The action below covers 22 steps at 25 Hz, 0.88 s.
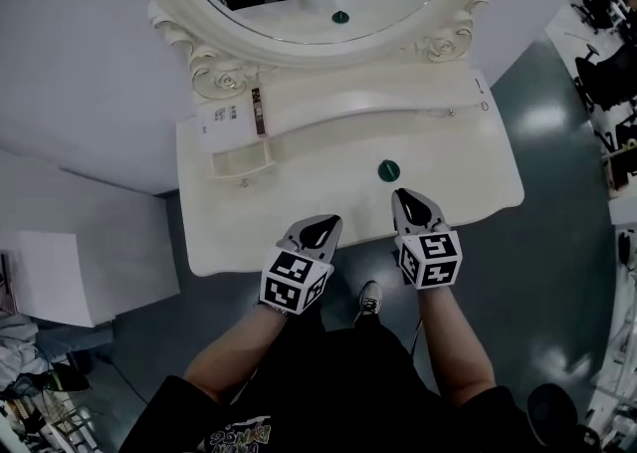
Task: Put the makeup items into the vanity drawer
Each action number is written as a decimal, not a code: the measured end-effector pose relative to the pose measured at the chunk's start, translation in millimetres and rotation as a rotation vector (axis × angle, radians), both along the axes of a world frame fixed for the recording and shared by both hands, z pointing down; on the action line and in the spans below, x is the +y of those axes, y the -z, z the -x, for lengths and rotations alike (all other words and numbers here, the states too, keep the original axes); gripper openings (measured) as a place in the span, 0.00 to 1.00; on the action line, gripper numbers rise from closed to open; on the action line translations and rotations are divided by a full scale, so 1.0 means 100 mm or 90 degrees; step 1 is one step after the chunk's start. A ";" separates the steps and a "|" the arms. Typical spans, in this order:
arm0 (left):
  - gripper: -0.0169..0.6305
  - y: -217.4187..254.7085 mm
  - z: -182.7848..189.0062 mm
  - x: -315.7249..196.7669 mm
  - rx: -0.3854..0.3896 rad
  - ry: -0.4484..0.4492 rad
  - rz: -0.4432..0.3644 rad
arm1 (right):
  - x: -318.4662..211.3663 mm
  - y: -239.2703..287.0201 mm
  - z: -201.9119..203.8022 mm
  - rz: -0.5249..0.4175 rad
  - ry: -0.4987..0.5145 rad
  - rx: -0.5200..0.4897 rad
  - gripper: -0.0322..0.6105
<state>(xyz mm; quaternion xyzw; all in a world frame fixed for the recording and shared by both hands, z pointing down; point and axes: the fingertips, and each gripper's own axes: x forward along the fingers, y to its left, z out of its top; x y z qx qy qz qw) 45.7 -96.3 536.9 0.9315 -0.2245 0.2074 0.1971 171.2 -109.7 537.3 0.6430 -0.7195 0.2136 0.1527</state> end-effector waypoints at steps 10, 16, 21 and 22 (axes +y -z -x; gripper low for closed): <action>0.04 -0.20 0.04 -0.09 -0.005 -0.015 0.026 | -0.35 -0.58 -0.23 0.073 -0.007 0.032 0.17; 0.04 -0.26 0.17 -0.15 -0.010 -0.007 0.030 | -0.53 -0.90 -0.34 0.116 -0.005 0.061 0.19; 0.04 -0.31 0.29 -0.22 -0.016 0.005 0.037 | -0.64 -1.10 -0.41 0.149 -0.007 0.060 0.20; 0.04 -0.32 0.31 -0.23 -0.017 0.007 0.038 | -0.65 -1.14 -0.42 0.157 -0.006 0.064 0.20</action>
